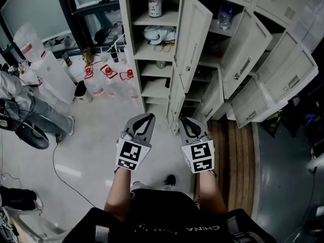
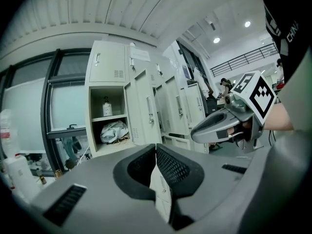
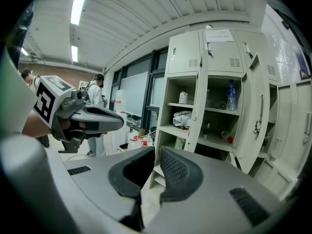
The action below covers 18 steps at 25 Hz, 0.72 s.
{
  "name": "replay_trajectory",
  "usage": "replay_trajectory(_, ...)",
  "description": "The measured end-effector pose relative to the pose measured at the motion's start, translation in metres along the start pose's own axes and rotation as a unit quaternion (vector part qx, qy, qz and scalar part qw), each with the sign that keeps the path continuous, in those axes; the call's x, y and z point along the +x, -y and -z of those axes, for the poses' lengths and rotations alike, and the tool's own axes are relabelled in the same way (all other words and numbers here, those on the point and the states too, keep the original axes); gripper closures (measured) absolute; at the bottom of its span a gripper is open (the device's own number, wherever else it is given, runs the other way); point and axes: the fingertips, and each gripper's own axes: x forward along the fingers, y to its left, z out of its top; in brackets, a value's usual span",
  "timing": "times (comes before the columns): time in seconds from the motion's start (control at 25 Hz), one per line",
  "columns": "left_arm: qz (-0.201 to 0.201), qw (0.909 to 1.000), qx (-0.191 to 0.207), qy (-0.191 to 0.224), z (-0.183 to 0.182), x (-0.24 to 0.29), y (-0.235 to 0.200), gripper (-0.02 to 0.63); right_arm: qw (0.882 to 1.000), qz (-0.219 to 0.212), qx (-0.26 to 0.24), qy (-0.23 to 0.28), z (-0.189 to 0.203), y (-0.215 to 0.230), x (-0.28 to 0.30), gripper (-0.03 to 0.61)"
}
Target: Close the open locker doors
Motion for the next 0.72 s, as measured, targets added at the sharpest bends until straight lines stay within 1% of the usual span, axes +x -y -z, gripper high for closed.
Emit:
replay_trajectory(0.08,0.012,0.9999,-0.004,-0.003,0.003,0.005,-0.004,0.592,1.000,0.007,0.000,0.001,-0.001,0.000,0.006,0.520)
replay_trajectory(0.24,0.036,0.9993,0.013,-0.005,0.002,0.005,-0.016,0.592,0.999,0.028,0.024,0.004,-0.013,-0.002,0.017,0.520)
replay_trajectory(0.48,0.049,0.9986,0.022,0.004,-0.005,0.001,-0.043,0.592,0.999,0.039,0.001,0.021,-0.039,-0.025,0.030,0.520)
replay_trajectory(0.6,0.057,0.9981,0.023,0.009,-0.006,0.001,-0.046,0.592,0.999,0.047,0.002,0.015,-0.040,-0.026,0.032,0.520)
replay_trajectory(0.72,0.061,0.9980,0.013,0.014,-0.002,0.001,-0.050,0.592,0.999,0.049,0.001,0.016,-0.043,-0.030,0.038,0.520)
